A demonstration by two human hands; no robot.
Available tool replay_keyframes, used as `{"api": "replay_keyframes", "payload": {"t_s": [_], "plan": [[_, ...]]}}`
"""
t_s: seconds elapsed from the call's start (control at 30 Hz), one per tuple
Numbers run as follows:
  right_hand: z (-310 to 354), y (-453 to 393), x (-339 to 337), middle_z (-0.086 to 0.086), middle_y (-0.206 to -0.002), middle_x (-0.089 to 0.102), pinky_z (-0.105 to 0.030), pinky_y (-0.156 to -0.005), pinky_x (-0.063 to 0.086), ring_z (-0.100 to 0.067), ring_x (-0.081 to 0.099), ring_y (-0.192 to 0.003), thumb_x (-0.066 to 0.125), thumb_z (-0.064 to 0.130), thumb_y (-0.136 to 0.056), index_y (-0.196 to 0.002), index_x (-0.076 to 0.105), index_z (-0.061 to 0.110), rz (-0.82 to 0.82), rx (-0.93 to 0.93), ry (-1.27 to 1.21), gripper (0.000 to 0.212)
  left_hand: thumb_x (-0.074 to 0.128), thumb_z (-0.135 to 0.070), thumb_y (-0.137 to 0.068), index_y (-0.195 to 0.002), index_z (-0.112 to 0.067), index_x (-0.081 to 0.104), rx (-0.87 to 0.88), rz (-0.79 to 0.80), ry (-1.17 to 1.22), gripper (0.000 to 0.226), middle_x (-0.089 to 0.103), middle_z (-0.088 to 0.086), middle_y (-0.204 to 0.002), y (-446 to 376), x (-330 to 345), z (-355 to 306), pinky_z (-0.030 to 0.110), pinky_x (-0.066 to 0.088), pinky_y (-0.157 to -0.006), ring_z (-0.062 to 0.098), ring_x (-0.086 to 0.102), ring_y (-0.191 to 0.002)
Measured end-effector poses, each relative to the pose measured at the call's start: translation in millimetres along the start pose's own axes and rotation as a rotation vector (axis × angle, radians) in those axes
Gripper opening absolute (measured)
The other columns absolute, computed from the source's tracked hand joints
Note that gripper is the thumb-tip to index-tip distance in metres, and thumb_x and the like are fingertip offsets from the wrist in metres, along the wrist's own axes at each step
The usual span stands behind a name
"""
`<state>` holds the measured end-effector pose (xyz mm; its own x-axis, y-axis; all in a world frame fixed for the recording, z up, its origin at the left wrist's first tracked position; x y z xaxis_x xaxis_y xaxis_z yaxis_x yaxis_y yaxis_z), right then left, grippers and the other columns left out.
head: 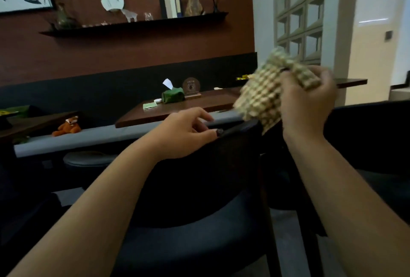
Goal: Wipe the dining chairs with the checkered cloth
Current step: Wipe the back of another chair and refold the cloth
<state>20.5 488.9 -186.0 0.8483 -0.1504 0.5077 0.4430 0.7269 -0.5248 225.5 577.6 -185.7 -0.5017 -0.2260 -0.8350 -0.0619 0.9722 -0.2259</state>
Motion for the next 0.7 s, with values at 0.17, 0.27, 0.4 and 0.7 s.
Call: {"api": "replay_keyframes", "payload": {"t_s": [0.17, 0.27, 0.4, 0.7], "plan": [[-58, 42, -25, -0.016, -0.102, 0.057, -0.032, -0.072, 0.049, -0.022, 0.058, -0.085, 0.058, 0.02, -0.077, -0.086, 0.046, 0.029, -0.053, 0.001, -0.122, 0.017, 0.04, -0.06, -0.095, -0.11, -0.027, 0.06, -0.111, 0.172, -0.443, 0.041, 0.062, -0.004, -0.101, -36, 33, -29, 0.023, 0.043, -0.066, 0.011, 0.06, -0.089], [-87, 81, -8, -0.001, -0.12, 0.054, -0.022, -0.085, 0.046, -0.009, 0.056, -0.104, 0.053, 0.039, -0.081, -0.088, 0.057, 0.032, 0.287, 0.116, -0.102, 0.011, 0.035, -0.061, -0.096, -0.119, -0.02, 0.061, -0.138, 0.241, -0.472, 0.054, 0.061, 0.0, -0.112, -61, 43, -39, 0.027, 0.043, -0.07, 0.017, 0.06, -0.1], [-107, 85, -4, 0.005, -0.12, 0.056, -0.024, -0.087, 0.05, -0.002, 0.057, -0.106, 0.057, 0.047, -0.08, -0.088, 0.067, 0.04, 0.224, 0.322, -0.24, 0.016, 0.038, -0.058, -0.096, -0.096, -0.037, 0.061, -0.204, 0.292, -0.224, 0.03, 0.061, -0.01, -0.096, -76, 44, -33, 0.02, 0.044, -0.071, 0.004, 0.062, -0.084], [-104, 74, 15, 0.004, -0.105, 0.042, -0.014, -0.064, 0.04, -0.01, 0.05, -0.09, 0.05, 0.043, -0.091, -0.112, 0.049, 0.024, 0.091, 0.099, 0.202, 0.029, 0.038, -0.051, -0.099, -0.075, -0.066, 0.058, -0.127, 0.271, -0.361, 0.035, 0.063, 0.003, -0.118, -85, 47, -24, 0.045, 0.04, -0.104, 0.021, 0.059, -0.11]]}}
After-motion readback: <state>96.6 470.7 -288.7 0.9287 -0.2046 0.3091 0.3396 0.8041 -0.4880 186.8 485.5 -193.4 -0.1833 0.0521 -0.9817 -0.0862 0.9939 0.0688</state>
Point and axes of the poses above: each hand's wrist, its own y-axis away from the middle knuckle, its own x-axis out of the palm, z = x × y, the point moved 4 cm from there along -y, towards the middle knuckle
